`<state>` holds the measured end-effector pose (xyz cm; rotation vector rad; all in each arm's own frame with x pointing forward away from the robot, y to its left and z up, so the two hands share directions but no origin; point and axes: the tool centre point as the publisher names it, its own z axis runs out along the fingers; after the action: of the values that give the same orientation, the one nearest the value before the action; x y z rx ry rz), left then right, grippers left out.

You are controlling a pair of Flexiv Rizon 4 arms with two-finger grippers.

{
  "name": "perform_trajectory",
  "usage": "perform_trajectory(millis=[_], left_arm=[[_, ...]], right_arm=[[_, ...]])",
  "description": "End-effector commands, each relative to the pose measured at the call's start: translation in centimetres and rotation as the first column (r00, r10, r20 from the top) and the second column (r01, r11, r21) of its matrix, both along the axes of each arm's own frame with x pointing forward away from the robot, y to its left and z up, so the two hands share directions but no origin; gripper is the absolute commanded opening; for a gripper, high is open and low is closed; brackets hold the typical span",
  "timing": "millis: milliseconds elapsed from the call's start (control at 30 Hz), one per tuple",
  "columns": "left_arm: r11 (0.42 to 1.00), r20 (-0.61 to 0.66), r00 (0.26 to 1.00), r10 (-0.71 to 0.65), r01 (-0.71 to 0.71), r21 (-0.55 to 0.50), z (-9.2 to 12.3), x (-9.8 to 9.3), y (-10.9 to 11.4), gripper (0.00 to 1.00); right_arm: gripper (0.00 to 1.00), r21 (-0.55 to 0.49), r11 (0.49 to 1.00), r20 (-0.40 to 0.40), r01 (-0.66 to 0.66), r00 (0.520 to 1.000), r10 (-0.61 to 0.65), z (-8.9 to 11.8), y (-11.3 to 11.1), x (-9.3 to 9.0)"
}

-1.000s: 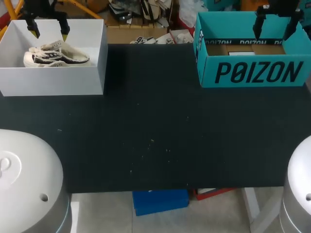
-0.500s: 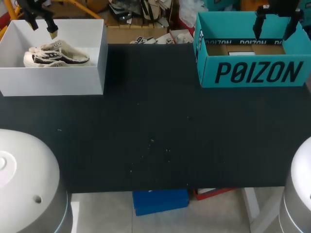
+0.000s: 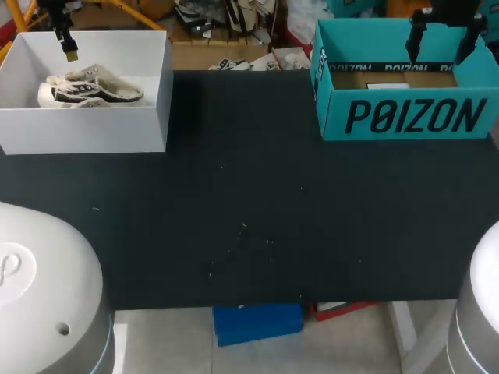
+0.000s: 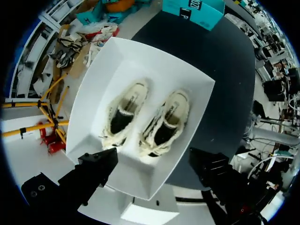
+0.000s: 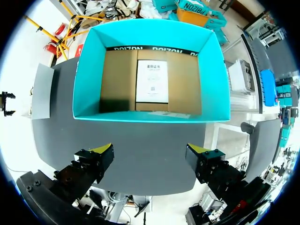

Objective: Take the shoe out of the shoebox, open the shoe tongue, remove and reinsert the insole, then place the shoe into the shoebox

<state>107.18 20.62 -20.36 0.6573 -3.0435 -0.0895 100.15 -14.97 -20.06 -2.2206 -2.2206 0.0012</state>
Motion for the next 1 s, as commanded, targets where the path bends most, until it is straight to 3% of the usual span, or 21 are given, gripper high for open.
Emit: perform_trajectory(millis=[33,133,200,267,300,333,400,1000], left_arm=[[0.995,0.005,0.995,-0.097,0.097,0.000,-0.3,0.0,-0.2,1.00],[0.993,0.018,0.993,-0.114,0.114,-0.034,-0.9,0.0,0.0,1.00],[0.992,0.015,0.993,-0.118,0.119,-0.047,-1.2,0.0,0.4,0.68],[0.992,0.011,0.993,-0.117,0.117,-0.055,-1.7,0.1,0.7,0.83],[0.991,0.003,0.993,-0.120,0.120,-0.058,-2.0,0.2,0.8,0.72],[0.991,0.000,0.992,-0.123,0.123,-0.053,-2.3,0.2,0.9,0.55],[0.986,-0.023,0.987,-0.157,0.156,-0.050,-2.9,0.0,0.9,0.42],[0.959,-0.084,0.955,-0.284,0.283,-0.027,-8.2,-1.0,0.1,0.50]], right_arm=[[1.00,-0.001,1.000,0.000,0.000,1.000,0.000,0.0,0.0,0.0],[1.00,-0.001,1.000,0.000,0.000,1.000,0.000,0.0,0.0,0.0],[1.00,-0.001,1.000,0.000,0.000,1.000,0.000,0.0,0.0,0.0],[1.00,-0.001,1.000,0.000,0.000,1.000,0.000,0.0,0.0,0.0],[1.00,-0.001,1.000,0.000,0.000,1.000,0.000,0.0,0.0,0.0],[1.00,-0.001,1.000,0.000,0.000,1.000,0.000,0.0,0.0,0.0],[1.00,-0.001,1.000,0.000,0.000,1.000,0.000,0.0,0.0,0.0],[1.00,-0.001,1.000,0.000,0.000,1.000,0.000,0.0,0.0,0.0]])
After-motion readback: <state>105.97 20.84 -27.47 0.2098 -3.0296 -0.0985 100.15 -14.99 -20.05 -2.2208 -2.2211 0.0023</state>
